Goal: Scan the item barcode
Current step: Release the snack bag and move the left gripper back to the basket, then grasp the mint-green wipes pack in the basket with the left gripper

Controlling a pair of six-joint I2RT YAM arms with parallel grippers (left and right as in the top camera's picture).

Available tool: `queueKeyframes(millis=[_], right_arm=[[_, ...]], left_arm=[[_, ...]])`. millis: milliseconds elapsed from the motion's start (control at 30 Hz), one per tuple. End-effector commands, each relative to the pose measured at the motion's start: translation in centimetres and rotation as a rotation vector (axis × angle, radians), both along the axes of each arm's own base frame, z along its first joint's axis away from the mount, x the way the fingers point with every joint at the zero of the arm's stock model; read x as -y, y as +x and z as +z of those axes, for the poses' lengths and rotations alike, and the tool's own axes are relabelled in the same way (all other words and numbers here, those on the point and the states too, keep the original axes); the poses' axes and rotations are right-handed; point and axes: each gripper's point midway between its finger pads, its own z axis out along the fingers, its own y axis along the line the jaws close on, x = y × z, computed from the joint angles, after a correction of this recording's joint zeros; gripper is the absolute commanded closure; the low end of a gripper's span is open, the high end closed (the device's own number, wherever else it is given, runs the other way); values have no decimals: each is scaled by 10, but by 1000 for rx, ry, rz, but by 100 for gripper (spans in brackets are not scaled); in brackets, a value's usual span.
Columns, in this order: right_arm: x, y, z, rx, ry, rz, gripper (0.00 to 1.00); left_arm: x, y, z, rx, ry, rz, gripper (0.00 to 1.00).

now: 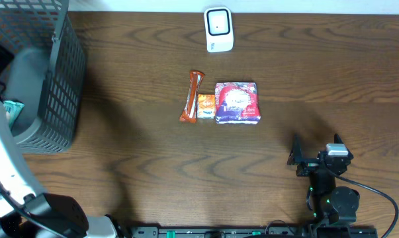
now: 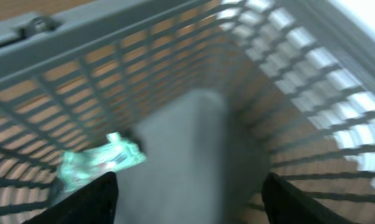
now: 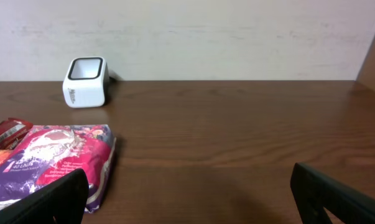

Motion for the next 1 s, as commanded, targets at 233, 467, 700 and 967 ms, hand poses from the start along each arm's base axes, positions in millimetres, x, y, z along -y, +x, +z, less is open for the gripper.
queueKeyframes(millis=[233,467,700,967], right_arm=[[-3,0,-1,0,-3,16,1],[-3,0,-1,0,-3,16,1],[-3,0,-1,0,-3,16,1],[-3,0,-1,0,-3,16,1]], left_arm=[[-67,-51,-96,-486,199,222,21],[-68,-41,-134,-626,199,-2,20],[-65,-33,-174,-761,202,-215,20],[-64,-35,-221,-888,175,-336,20]])
